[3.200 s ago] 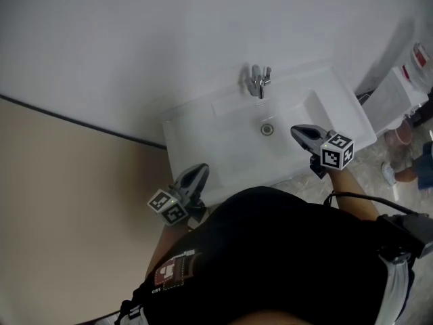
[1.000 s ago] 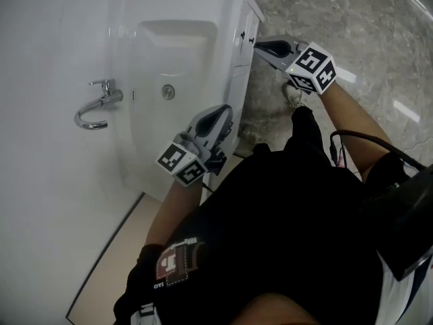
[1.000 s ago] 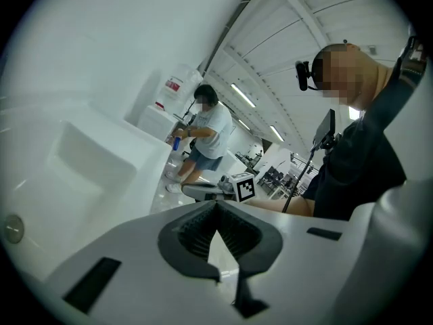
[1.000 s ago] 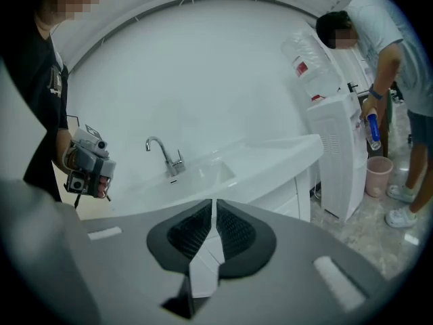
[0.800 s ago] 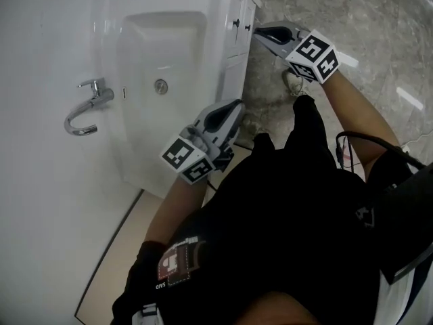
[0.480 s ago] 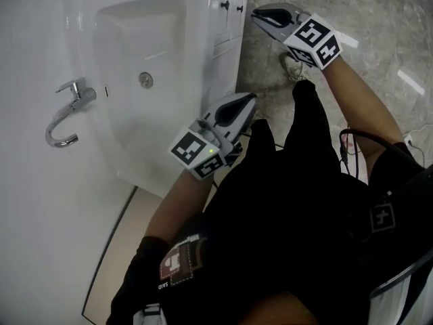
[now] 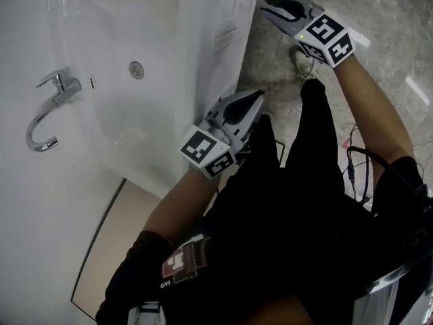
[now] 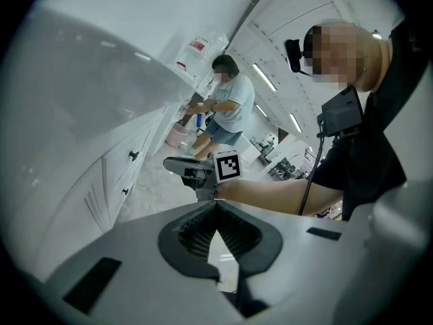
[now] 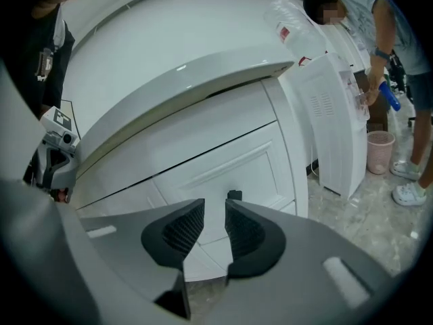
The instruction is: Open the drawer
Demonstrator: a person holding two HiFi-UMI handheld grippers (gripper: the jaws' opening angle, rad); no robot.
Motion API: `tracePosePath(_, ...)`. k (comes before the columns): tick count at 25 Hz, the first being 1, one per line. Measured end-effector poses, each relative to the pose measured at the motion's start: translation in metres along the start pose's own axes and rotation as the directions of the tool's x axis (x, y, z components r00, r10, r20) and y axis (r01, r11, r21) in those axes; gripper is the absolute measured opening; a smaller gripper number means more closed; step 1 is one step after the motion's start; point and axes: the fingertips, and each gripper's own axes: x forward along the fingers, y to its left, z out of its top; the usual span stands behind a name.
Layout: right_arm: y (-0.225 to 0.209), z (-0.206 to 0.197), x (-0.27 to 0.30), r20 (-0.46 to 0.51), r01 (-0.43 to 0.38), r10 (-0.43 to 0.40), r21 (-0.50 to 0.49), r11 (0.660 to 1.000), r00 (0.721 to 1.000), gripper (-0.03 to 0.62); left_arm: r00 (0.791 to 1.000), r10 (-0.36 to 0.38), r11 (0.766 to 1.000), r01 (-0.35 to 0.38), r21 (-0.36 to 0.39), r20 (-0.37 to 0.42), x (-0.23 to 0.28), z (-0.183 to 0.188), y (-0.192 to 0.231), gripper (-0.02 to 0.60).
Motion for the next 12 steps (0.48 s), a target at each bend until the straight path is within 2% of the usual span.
tracePosePath(6,-0.01,-0.003,0.027,0.021,-0.026,0.026,-0.014,1.0,0.999,0.089,0.998,0.059,0.998,-0.059,-0.027,-0.002,0.009,-0.015,0.023,-0.012)
tracePosePath(12,-0.019,-0.005,0.05,0.062,-0.046,0.047,-0.012,0.999,0.997,0.114,0.996,0.093,0.996,-0.093,-0.005,-0.018,0.027,-0.025,0.036,-0.012)
